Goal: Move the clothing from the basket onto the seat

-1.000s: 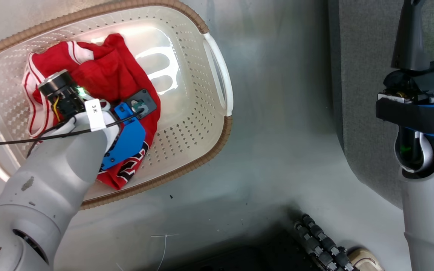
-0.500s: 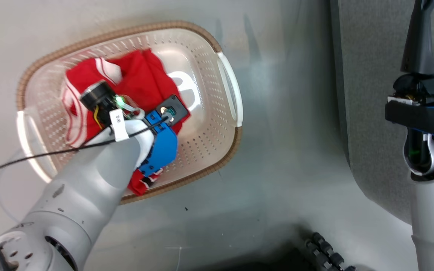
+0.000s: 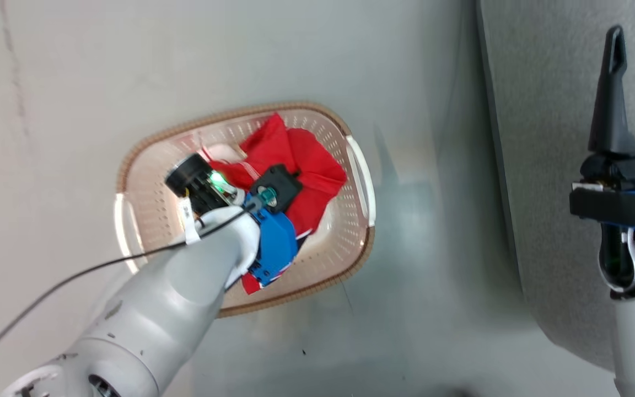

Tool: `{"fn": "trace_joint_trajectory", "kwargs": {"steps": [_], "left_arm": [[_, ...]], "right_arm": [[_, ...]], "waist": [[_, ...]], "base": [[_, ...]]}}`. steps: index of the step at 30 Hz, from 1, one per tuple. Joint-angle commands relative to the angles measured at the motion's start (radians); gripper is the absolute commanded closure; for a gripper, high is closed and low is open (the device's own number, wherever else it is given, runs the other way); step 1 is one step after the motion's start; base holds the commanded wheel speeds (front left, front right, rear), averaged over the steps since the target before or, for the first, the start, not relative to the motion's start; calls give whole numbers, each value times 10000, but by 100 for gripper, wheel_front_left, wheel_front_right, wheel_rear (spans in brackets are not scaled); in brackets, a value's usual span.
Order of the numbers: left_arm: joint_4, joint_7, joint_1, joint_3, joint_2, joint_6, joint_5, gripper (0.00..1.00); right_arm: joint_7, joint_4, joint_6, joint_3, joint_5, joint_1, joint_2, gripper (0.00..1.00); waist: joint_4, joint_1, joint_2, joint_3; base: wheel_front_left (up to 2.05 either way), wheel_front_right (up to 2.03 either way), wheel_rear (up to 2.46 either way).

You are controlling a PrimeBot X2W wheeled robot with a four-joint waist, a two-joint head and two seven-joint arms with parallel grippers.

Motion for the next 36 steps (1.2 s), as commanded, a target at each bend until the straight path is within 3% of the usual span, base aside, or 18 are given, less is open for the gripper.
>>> {"fn": "trace_joint_trajectory", "kwargs": {"steps": [1,15,27,36], "left_arm": [[-110,-95,163,15,15,53,-58,100],[-2660,-318,1093,963,13,837,-413,100],[-4415,-320,1515,2535,13,1085,-18,100],[-5469,-315,1294,2662,12,1039,-93,100]], "right_arm": [[0,65,-3,-69,-77,199,-67,0],[0,412,-3,-365,-251,1839,83,0],[0,670,-3,-372,-331,2864,360,0],[0,814,-3,-416,-408,3795,630,0]], "waist": [[331,1,-1,-659],[930,1,-1,-3038],[1009,1,-1,-4636],[1098,1,-1,-5650]], "base": [[0,0,0],[0,0,0],[0,0,0],[0,0,0]]}}
